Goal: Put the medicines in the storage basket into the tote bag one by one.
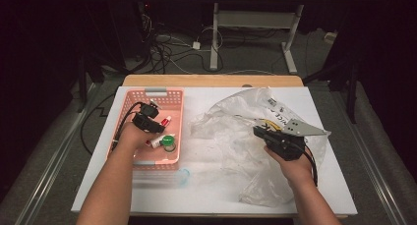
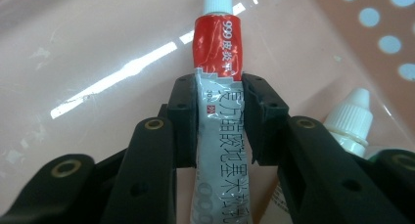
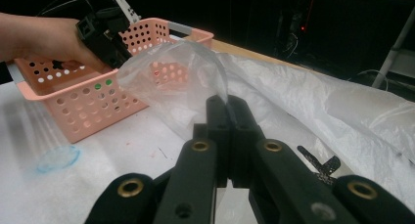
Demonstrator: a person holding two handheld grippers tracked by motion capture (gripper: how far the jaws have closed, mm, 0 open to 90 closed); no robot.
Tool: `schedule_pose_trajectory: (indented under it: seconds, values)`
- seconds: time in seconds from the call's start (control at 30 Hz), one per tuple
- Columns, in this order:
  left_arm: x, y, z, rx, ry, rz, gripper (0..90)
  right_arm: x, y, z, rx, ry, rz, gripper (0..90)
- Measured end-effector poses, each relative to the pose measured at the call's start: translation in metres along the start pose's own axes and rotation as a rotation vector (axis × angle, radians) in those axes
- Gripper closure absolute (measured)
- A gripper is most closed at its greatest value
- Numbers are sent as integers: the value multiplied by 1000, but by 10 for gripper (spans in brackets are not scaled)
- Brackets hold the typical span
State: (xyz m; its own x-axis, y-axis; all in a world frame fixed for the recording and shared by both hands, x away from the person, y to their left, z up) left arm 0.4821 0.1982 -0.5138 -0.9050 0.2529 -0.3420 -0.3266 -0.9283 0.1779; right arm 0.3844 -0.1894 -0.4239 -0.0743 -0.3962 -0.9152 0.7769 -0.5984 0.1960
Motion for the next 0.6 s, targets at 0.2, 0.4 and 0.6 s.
schedule_pose_trajectory:
  seconds: [0.2, 0.4, 0.6]
  values:
    - [0, 1, 0, -7, 6, 18, 678, 0, 0, 0, -2, -2, 4, 900]
    - [1, 1, 1, 10, 26, 20, 681, 0, 0, 0, -1, 1, 5, 900]
    - [1, 1, 5, 27, 39, 37, 682, 0, 1, 1, 3, 1, 1, 900]
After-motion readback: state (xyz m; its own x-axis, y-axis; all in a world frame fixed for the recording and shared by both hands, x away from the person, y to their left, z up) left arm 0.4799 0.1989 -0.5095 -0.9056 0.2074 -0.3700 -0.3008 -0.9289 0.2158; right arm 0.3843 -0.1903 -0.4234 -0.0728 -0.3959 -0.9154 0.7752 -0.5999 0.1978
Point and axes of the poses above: each handheld gripper's, and its own axes: z roughly backward along the jaws, x roughly out of its underside, y roughly to its right, the point moved 5 cm from there along -z, roughly forward along the jaws, and after that the axes turned 14 degrees about z, right-handed, at the moved point
